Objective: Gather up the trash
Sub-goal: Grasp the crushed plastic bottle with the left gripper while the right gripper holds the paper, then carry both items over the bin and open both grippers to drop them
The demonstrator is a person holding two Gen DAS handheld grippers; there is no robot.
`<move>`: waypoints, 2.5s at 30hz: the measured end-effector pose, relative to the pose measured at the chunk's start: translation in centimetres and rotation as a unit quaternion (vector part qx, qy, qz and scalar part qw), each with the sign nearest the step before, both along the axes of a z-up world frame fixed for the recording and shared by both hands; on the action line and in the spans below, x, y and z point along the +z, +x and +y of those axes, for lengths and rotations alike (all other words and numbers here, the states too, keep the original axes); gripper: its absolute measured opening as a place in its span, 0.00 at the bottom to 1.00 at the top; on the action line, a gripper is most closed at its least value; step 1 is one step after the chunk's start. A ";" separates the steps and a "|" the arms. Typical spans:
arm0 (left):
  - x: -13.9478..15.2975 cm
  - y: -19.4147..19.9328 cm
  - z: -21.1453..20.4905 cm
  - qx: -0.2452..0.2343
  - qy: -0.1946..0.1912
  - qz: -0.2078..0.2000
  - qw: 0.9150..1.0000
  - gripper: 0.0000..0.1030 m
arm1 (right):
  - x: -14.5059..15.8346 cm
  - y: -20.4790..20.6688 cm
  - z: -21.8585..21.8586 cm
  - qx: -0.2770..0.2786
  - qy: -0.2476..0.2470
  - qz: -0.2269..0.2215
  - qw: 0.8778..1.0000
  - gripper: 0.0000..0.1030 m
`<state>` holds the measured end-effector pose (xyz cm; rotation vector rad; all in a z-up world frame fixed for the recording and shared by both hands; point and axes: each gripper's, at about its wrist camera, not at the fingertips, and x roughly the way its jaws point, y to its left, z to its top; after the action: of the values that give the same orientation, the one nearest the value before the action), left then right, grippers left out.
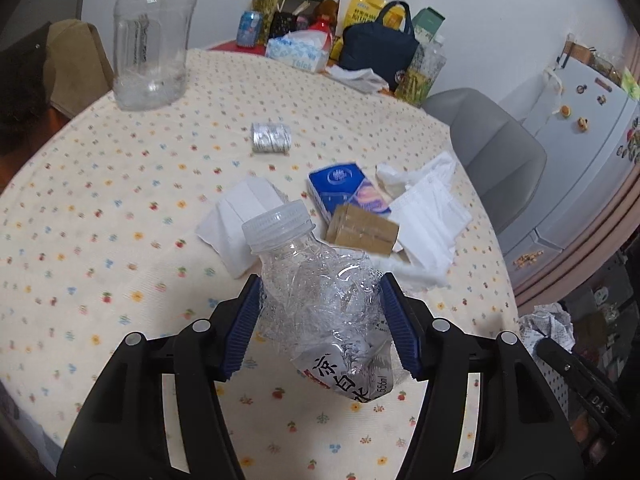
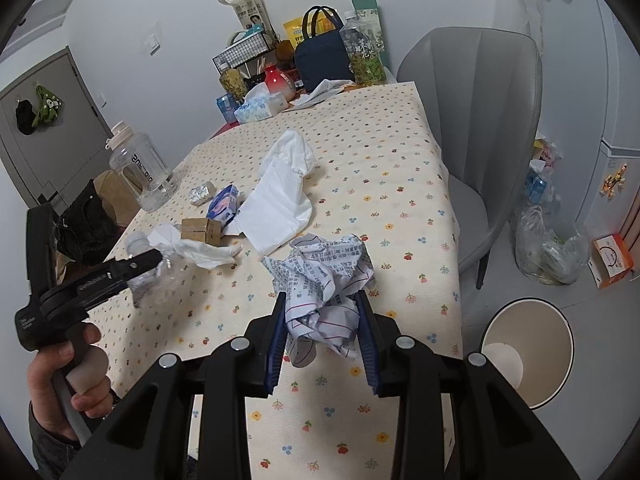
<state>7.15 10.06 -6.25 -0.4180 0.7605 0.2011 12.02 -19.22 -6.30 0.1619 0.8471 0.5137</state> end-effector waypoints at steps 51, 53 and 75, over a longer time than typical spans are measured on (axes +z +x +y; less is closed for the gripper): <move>-2.0 16.9 -30.7 -0.272 0.056 0.056 0.959 0.59 | -9.3 5.3 -28.5 -0.295 0.042 0.057 0.953 0.84; -2.3 17.3 -32.0 -0.282 0.056 0.059 0.956 0.59 | -9.6 5.1 -29.9 -0.308 0.042 0.062 0.949 0.84; -3.2 17.9 -44.0 -0.363 0.072 0.062 0.927 0.88 | -10.8 1.2 -38.4 -0.385 0.047 0.062 0.919 0.87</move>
<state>25.06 -33.93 -9.47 0.0358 0.9714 -0.4170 13.24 -57.59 -17.06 0.5944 0.8068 -0.2027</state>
